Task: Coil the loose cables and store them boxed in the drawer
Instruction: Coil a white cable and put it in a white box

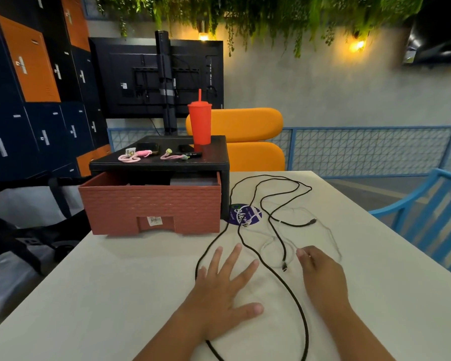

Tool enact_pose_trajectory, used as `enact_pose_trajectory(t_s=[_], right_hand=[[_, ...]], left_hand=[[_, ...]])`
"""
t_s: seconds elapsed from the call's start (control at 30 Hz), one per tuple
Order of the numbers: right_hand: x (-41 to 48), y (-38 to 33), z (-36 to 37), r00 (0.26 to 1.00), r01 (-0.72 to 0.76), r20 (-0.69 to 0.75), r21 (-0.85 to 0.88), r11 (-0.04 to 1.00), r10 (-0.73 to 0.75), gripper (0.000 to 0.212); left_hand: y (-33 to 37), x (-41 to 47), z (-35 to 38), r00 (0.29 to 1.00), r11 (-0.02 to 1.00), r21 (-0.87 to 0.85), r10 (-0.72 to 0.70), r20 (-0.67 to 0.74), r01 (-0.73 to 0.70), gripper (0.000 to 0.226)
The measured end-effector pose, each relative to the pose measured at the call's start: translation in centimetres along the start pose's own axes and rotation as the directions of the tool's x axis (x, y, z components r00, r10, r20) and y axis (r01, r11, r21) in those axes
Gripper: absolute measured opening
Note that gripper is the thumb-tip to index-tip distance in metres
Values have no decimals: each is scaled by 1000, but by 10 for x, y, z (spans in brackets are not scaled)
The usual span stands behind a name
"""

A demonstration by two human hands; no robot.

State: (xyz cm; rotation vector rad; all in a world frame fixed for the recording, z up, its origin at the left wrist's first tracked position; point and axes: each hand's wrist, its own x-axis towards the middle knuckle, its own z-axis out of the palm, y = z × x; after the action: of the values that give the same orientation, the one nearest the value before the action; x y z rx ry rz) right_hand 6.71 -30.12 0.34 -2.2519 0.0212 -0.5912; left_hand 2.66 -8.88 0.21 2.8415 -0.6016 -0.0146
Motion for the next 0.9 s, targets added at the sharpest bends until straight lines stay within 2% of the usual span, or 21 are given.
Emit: enact_pose_trajectory(t_s=[0.13,0.23,0.3,0.37,0.43,0.5,0.57,0.63,0.67,0.73,0.8,0.9], right_hand=[[-22,-15,4,954,298,-65,108,948,-293,27],[-29,-20,11,867,499,-25,66,864,-498,15],[-32,-19,16,794,606,76,-20,795,-603,10],[-34,-19,21,745,664,175,-93,742,-644,12],[-34,-22,22,718,691,246,-147,707,-651,19],[-33,-23,23,710,699,271,-166,695,-649,20],[-34,-22,23,715,692,293,-164,703,-635,19],[-33,-19,24,720,683,316,-163,712,-618,13],[-32,-16,26,733,669,318,-173,723,-602,9],[-29,-15,29,778,608,317,-164,777,-542,20],[-25,-13,30,840,525,293,-228,820,-456,18],[-14,-6,29,894,412,313,-299,861,-320,22]], left_hand=[[1,10,1,993,997,24,72,-93,-70,66],[2,19,3,990,998,-21,50,-134,-54,81],[-1,25,9,952,990,-139,-13,-307,-31,78],[-5,29,16,862,967,-253,-104,-496,-29,77],[-9,30,19,767,949,-313,-172,-619,-40,74],[-7,28,17,672,957,-284,-171,-720,-62,67],[-6,28,16,660,978,-194,-94,-746,-80,57],[-6,26,15,681,973,-208,-83,-727,-104,43],[-6,23,13,680,949,-292,-137,-720,-118,41],[-5,18,9,625,839,-517,-314,-715,-171,40],[-10,12,4,526,692,-687,-509,-681,-220,40],[-25,3,-6,379,541,-786,-689,-618,-299,44]])
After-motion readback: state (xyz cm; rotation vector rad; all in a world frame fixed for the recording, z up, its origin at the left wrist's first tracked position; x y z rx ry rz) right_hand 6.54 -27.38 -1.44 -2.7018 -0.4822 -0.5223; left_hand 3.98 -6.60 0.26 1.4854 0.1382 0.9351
